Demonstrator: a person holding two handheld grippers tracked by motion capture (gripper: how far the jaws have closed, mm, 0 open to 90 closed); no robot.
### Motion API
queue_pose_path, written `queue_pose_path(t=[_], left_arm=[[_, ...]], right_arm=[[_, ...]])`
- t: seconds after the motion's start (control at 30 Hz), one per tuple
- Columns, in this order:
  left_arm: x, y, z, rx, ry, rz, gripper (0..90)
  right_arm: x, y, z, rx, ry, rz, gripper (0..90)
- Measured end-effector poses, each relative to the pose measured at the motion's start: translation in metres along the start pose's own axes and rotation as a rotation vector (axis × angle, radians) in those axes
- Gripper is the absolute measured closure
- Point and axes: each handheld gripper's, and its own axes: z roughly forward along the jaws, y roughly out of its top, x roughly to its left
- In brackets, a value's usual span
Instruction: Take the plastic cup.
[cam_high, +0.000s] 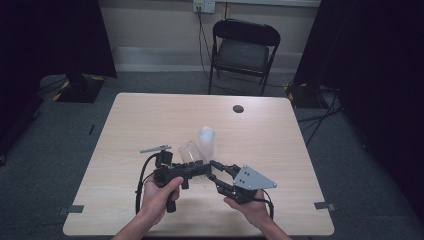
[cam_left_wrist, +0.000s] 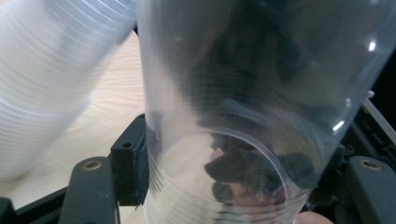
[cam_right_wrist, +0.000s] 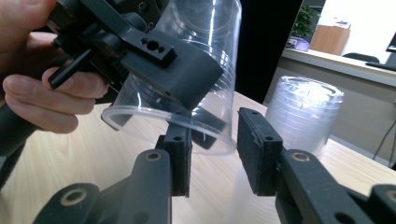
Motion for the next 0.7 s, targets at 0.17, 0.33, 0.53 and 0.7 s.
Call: queue_pose_path(t=[0.17,0.33,0.53,0.7], left_arm=[[-0.003,-0.003,0.003,0.011,-0.014,-0.002,33.2],[-0.008,-0.007,0.007,0.014,-0.053,-0.024,33.1],[-0.016,-0.010,0.011,0.023,-0.081,-0.023,33.0],[-0.016,-0.012,0.015,0.031,-0.085,-0.006,31.2]], right_arm=[[0.000,-0.001,0.002,-0.005,-0.006,-0.009,67.1],[0.002,0.000,0.000,-0.055,-0.027,-0.032,68.3],[0.005,0.003,-0.002,-0.088,-0.047,-0.059,69.7],[0.006,0.002,-0.002,-0.090,-0.076,-0.061,72.1]])
